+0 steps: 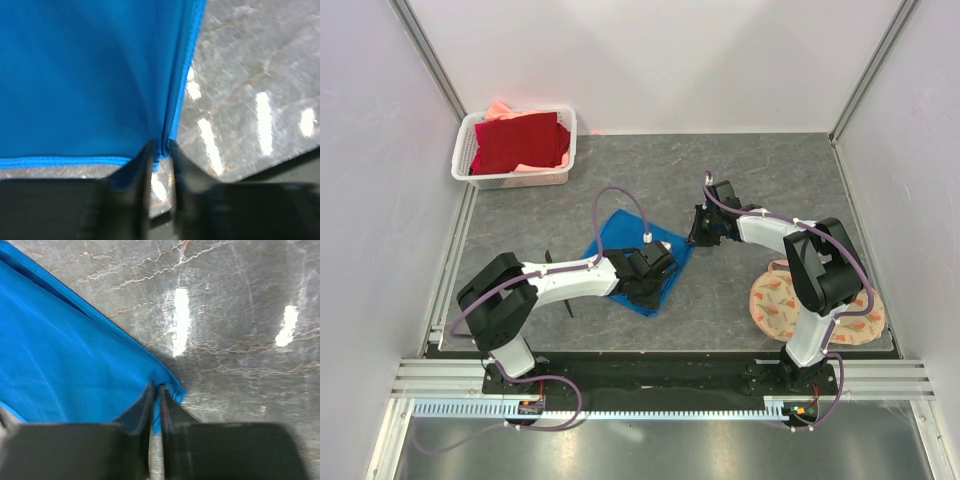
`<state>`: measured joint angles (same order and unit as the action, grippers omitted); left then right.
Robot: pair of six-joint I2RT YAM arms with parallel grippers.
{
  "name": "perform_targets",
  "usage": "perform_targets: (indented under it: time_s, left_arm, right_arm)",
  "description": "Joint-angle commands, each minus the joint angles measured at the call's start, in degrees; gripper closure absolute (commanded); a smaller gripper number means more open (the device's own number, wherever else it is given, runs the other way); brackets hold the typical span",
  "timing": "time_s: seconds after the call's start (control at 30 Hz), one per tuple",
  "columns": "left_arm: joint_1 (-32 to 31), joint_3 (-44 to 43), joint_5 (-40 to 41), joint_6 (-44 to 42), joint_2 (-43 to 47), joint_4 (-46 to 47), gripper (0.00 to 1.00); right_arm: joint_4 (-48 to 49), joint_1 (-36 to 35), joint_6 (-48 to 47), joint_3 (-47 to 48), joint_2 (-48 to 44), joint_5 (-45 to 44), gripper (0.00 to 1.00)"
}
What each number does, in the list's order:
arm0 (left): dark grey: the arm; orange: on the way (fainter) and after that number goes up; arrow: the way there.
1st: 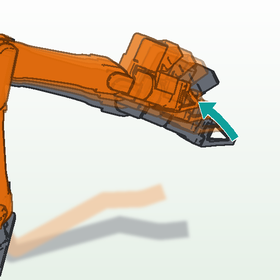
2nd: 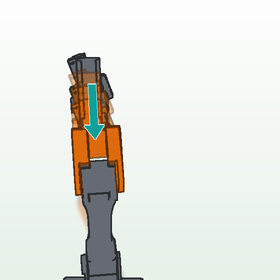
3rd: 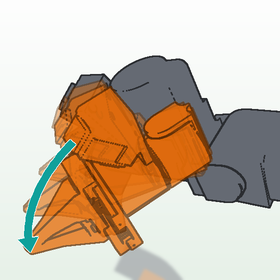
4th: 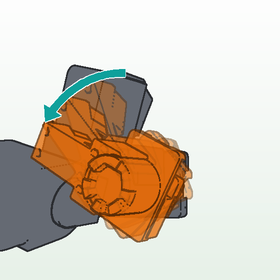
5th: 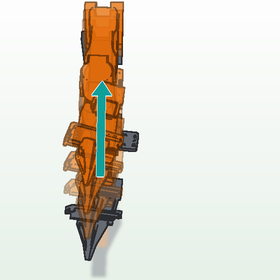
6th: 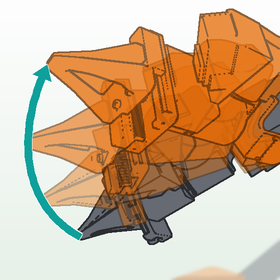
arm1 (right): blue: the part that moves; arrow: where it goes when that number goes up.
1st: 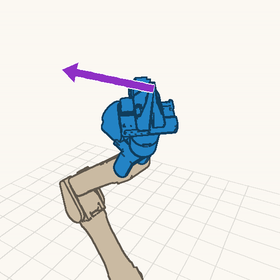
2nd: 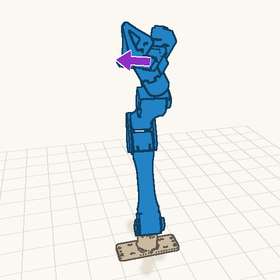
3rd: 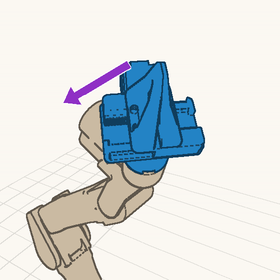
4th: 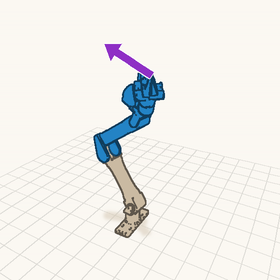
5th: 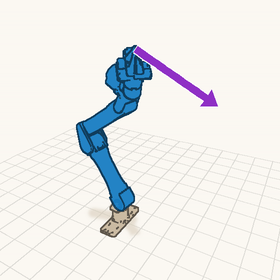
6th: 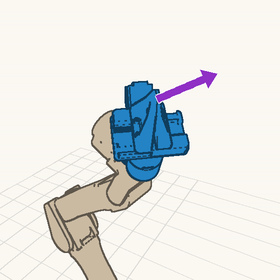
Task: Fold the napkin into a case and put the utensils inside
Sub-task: Smooth out the lower triangle-folded napkin at the center of the board.
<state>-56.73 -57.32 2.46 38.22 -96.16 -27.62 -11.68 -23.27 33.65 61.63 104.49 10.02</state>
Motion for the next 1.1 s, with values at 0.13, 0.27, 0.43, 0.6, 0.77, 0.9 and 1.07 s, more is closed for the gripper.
perform_targets:
  time_s: [0.13,0.27,0.43,0.6,0.77,0.9,1.07]
  left_arm:
    - [-0.22,-8.06,0.52,-2.09,4.41,-0.77,0.51]
    - [1.01,-18.32,4.47,-5.25,-1.91,-1.74,0.51]
    - [4.17,-29.85,8.26,-10.17,-13.34,-4.29,0.57]
    - [5.49,-37.68,9.66,-15.44,-21.24,-4.03,0.57]
    - [5.58,-42.25,9.67,-18.35,-25.21,-3.15,0.57]
    - [5.67,-43.84,9.93,-19.84,-28.11,-2.97,0.57]
    - [5.93,-44.19,11.16,-20.55,-30.49,-2.88,0.61]
  right_arm:
    - [-0.01,2.69,-0.78,-2.82,-5.96,1.92,0.52]
    - [0.34,4.98,-1.22,-4.58,-8.24,3.69,0.49]
    - [3.32,8.32,-1.39,-7.74,-8.25,8.78,0.61]
    - [7.98,9.12,-2.27,-10.99,-7.02,13.09,0.69]
    - [11.24,9.12,-1.75,-12.67,-5.35,15.29,0.70]
    - [13.09,9.20,-1.48,-12.67,-4.21,15.29,0.68]
    - [14.32,9.12,-1.13,-12.49,-2.98,15.38,0.68]
